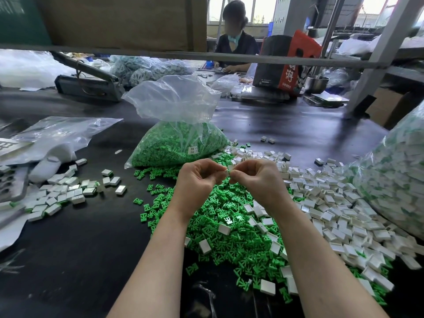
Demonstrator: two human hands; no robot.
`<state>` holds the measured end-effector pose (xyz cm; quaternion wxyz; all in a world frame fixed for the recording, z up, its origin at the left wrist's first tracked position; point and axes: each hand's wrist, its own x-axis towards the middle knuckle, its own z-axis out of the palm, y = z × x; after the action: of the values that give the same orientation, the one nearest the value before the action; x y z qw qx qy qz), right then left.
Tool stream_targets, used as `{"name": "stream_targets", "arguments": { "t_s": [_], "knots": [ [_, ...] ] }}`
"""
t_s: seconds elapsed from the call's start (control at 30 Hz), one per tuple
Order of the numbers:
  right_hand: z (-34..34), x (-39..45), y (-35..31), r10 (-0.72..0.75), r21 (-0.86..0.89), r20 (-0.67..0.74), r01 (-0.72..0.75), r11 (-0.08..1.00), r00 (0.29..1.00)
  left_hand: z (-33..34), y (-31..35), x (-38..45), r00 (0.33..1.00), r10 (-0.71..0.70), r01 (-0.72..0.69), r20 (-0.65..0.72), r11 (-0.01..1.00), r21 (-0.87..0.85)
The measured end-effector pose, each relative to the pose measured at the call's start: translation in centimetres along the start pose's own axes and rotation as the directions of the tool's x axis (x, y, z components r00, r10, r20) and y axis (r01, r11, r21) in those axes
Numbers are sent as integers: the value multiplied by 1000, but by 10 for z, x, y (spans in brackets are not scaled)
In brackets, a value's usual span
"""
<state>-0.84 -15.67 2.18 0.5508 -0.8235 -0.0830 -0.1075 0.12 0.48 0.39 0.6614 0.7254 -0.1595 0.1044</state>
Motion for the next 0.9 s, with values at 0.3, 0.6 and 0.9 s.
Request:
{"name": "stream_targets", "arguments": {
  "t_s": [0.3, 0.6, 0.9],
  "knots": [
    [-1, 0, 0, -36, -46, 2, 36, 998, 999, 0, 2, -2, 1000, -11, 10, 27, 1000, 16],
    [2, 1, 4, -45, -51, -10, 44, 998, 999, 0, 3, -2, 1000, -11, 10, 27, 1000, 17],
    [3, 1, 7, -16, 10, 65, 15, 1000, 998, -1, -3, -3, 995, -96, 96, -9, 995, -9]
  ]
}}
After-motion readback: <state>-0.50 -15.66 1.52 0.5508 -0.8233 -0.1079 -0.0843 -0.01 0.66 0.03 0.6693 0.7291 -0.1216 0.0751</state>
